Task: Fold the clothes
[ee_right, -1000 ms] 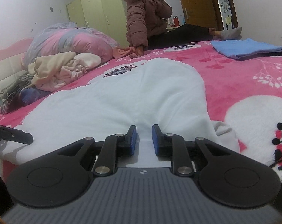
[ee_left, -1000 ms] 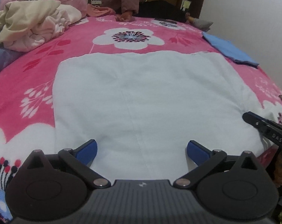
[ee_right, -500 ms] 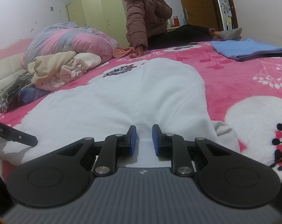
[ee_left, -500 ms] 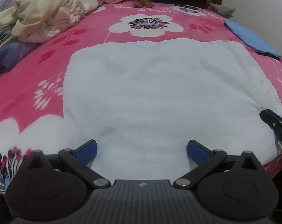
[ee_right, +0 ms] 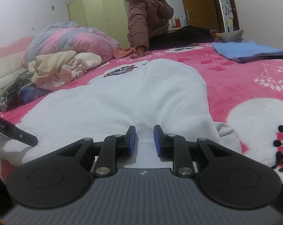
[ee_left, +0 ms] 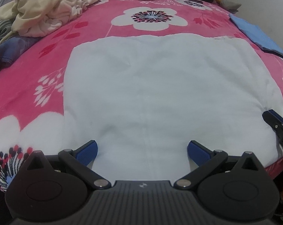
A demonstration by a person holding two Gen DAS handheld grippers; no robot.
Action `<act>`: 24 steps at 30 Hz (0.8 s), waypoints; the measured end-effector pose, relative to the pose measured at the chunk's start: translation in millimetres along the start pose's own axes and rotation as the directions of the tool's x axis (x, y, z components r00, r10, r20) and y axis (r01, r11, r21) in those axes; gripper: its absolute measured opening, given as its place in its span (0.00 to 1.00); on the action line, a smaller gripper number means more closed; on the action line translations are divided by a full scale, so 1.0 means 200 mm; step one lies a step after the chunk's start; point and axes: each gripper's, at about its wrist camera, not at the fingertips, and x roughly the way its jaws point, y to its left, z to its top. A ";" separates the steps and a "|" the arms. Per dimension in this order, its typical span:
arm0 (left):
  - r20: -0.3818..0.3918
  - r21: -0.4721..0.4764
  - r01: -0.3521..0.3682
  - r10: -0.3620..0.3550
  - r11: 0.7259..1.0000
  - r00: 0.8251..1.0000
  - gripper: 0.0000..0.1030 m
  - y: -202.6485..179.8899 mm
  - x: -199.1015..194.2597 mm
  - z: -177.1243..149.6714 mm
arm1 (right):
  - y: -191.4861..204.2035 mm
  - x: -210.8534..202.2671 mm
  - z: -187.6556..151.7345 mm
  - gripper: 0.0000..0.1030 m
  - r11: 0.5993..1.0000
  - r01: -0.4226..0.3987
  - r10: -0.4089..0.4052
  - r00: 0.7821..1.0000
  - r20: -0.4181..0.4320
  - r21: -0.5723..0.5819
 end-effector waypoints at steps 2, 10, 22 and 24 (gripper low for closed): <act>-0.010 -0.001 0.001 -0.001 1.000 1.000 1.00 0.00 0.01 0.01 | 0.00 0.00 0.00 0.20 1.000 0.001 -0.001 1.000 0.001 -0.001; 0.004 -0.001 -0.015 0.015 1.000 1.000 1.00 -0.01 0.01 0.00 | 0.00 0.00 0.00 0.20 1.000 0.001 -0.001 1.000 0.001 -0.003; 0.032 -0.050 0.007 -0.006 0.999 0.999 1.00 0.01 0.01 0.00 | -0.01 0.00 0.00 0.20 1.000 -0.001 0.001 1.000 0.001 -0.005; 0.032 -0.046 0.009 -0.008 0.999 0.999 1.00 0.01 0.01 0.00 | 0.00 0.00 0.00 0.20 1.000 -0.001 0.001 1.000 0.001 -0.005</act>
